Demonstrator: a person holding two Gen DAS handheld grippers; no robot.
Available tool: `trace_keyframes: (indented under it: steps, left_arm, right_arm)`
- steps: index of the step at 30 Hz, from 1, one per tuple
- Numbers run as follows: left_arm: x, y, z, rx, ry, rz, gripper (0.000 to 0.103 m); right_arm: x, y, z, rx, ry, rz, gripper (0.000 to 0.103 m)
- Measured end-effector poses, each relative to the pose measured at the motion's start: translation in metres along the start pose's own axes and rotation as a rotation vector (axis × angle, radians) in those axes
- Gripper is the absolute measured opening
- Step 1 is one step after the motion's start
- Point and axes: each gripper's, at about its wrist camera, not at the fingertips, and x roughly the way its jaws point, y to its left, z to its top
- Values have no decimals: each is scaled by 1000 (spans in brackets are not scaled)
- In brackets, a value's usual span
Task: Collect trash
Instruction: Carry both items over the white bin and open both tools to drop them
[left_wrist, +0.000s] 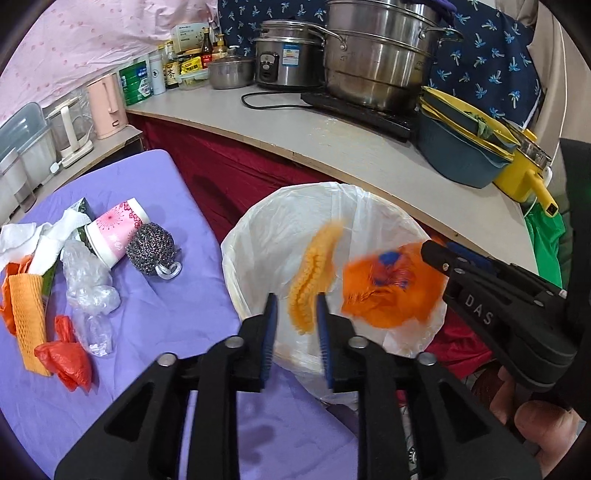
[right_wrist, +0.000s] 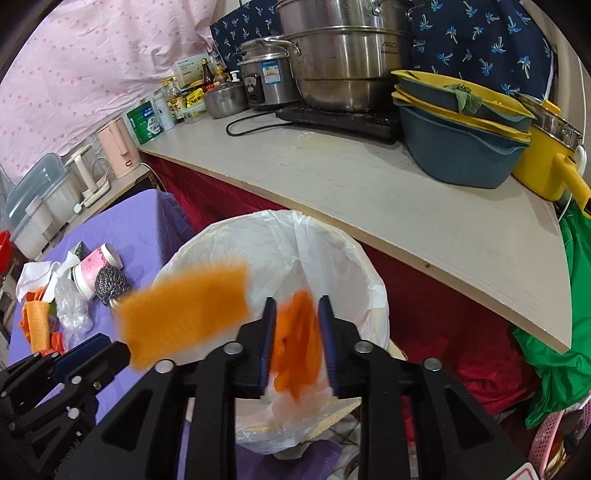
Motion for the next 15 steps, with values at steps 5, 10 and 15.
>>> trace_keyframes:
  steps: [5, 10, 15]
  left_arm:
    - [-7, 5, 3, -17, -22, 25, 36]
    - [-22, 11, 5, -30, -61, 56, 44]
    - [-37, 25, 8, -71, -96, 78, 53]
  right_arm:
    - [-14, 3, 6, -12, -41, -3, 41]
    - [-27, 13, 11, -32, -74, 10, 50]
    - [-37, 28, 15, -62, -97, 38, 56]
